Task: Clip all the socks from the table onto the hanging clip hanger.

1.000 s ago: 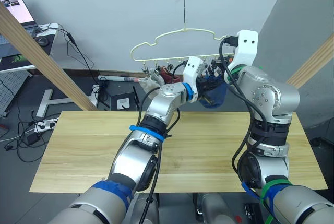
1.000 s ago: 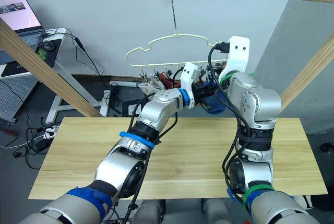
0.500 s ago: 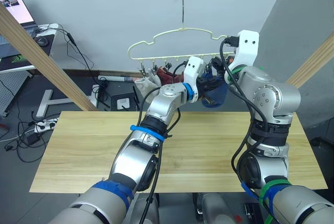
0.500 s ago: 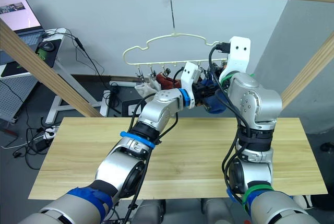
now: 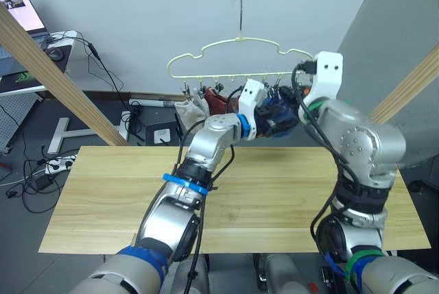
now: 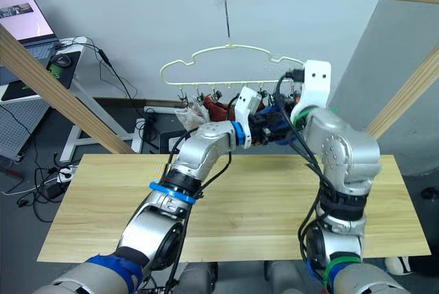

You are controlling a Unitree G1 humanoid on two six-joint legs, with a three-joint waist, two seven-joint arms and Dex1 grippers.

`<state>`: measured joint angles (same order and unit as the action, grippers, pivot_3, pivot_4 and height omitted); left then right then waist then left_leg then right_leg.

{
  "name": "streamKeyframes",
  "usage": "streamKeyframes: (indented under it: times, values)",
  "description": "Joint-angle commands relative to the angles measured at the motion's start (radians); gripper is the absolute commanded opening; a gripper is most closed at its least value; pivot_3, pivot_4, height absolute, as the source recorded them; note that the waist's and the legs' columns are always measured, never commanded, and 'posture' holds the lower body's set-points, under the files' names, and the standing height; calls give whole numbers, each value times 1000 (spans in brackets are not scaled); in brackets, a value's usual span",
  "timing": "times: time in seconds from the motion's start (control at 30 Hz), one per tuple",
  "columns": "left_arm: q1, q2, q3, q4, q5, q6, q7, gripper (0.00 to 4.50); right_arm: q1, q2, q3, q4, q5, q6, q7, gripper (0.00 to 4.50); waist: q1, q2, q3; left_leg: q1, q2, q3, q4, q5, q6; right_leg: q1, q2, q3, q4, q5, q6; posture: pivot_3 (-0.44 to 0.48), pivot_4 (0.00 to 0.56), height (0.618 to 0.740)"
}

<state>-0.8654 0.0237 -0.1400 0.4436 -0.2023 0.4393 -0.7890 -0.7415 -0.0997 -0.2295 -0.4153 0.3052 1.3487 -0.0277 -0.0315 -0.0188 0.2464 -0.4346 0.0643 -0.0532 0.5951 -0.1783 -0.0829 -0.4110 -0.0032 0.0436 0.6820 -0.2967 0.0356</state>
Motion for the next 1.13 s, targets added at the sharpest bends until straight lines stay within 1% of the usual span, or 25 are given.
streamKeyframes:
  times: [0.03, 0.1, 0.13, 0.17, 0.23, 0.37, 0.4, 0.47, 0.53, 0.63, 0.73, 0.83, 0.97, 1.13]
  values:
    - [87, 48, -2, -208, -51, 99, -19, 3411, 92, -39, 15, -192, 59, 67, 60, 2548, 0, 0, 0, 0, 0, 0, 0, 0, 0, 0, 0, 0, 0, 0, 0, 3, 248, 740]
    - [186, 98, 15, -340, -76, 139, -11, 3411, 207, -91, 36, -306, 84, 82, 103, 2548, 0, 0, 0, 0, 0, 0, 0, 0, 0, 0, 0, 0, 0, 0, 0, 3, 236, 740]
    - [216, 111, 20, -378, -81, 144, -3, 3411, 240, -112, 46, -337, 88, 78, 116, 2548, 0, 0, 0, 0, 0, 0, 0, 0, 0, 0, 0, 0, 0, 0, 0, 3, 236, 740]
    - [267, 130, 33, -424, -89, 125, -1, 3411, 299, -160, 78, -378, 84, 50, 135, 2548, 0, 0, 0, 0, 0, 0, 0, 0, 0, 0, 0, 0, 0, 0, 0, 10, 229, 740]
    - [352, 174, 53, -488, -93, 122, 11, 3411, 417, -192, 93, -437, 84, -4, 157, 2548, 1, 0, 0, 1, 0, 0, 1, 0, 0, 1, 0, 0, 0, 0, 0, 15, 222, 740]
    - [509, 282, 120, -593, -129, 205, 26, 3411, 711, -209, 115, -510, 58, -172, 188, 2548, 0, 0, -1, 3, 0, -1, 1, 0, 0, 3, 0, 0, 0, -1, 1, 32, 210, 740]
    - [535, 300, 127, -608, -134, 213, 31, 3411, 762, -213, 122, -513, 50, -214, 194, 2548, 0, 1, -1, 3, 0, -1, 2, 0, 0, 3, 0, 0, 0, -1, 2, 32, 209, 740]
    - [616, 344, 149, -636, -121, 169, 36, 3411, 878, -198, 129, -511, 30, -314, 195, 2548, 1, 0, -1, 3, 0, -1, 4, 0, 0, 3, 0, 1, 0, -3, 5, 39, 201, 740]
    - [685, 371, 187, -667, -130, 165, 53, 3411, 985, -177, 138, -504, 13, -415, 198, 2548, 2, 1, -2, 3, 0, -1, 5, 0, -1, 4, 0, 1, 0, -3, 5, 50, 195, 740]
    - [777, 377, 267, -712, -177, 192, 86, 3411, 1117, -143, 145, -497, 9, -527, 210, 2548, 3, 0, -6, 3, 0, -1, 7, 0, -1, 5, -1, 1, 0, -3, 6, 68, 188, 740]
    - [887, 369, 315, -742, -183, 127, 102, 3411, 1215, -125, 141, -471, -3, -629, 225, 2548, 4, -1, -10, 3, 0, -1, 10, 0, -1, 5, -1, 1, 0, -2, 6, 85, 177, 740]
    - [968, 360, 344, -750, -190, 84, 118, 3411, 1269, -122, 125, -445, -16, -712, 238, 2548, 7, -5, -20, 3, 0, 1, 10, 0, -1, 6, -2, 2, -1, -2, 5, 98, 173, 740]
    - [1032, 352, 357, -759, -197, 41, 135, 3411, 1290, -139, 112, -425, -15, -751, 252, 2548, 18, -9, -27, 3, 0, 0, 12, 0, -1, 6, -2, 2, -1, -4, -1, 106, 173, 740]
    - [1046, 341, 348, -748, -196, -19, 145, 3411, 1278, -169, 103, -403, -12, -764, 266, 2548, 32, -9, -34, 3, 0, 1, 13, 0, -1, 6, -2, 3, -1, -5, -1, 116, 171, 740]
